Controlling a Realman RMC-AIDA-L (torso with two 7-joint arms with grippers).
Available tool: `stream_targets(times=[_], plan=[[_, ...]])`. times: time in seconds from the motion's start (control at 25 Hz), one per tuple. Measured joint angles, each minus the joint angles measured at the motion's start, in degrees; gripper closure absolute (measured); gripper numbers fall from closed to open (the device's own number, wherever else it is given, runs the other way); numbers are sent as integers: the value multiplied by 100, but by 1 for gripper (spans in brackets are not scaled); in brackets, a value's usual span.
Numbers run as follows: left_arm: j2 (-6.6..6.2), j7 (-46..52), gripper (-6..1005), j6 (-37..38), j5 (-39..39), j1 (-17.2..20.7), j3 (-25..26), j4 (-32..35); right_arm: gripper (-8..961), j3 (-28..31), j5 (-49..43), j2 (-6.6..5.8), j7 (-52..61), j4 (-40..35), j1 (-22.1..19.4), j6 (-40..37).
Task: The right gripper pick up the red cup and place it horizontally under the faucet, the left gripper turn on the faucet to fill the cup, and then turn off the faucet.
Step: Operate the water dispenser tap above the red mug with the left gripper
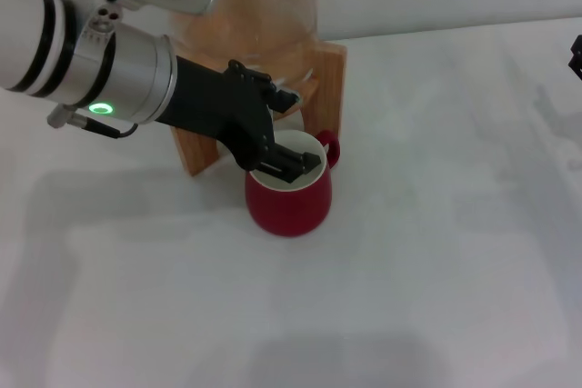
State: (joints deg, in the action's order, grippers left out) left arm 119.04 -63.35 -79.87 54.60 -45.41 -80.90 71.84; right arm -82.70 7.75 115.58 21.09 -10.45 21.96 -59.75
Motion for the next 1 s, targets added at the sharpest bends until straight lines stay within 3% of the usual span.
stream_targets(times=[1.0], plan=[[11, -110, 168, -31, 43, -239, 136, -167, 110, 0, 48, 0, 9, -22, -12, -1]])
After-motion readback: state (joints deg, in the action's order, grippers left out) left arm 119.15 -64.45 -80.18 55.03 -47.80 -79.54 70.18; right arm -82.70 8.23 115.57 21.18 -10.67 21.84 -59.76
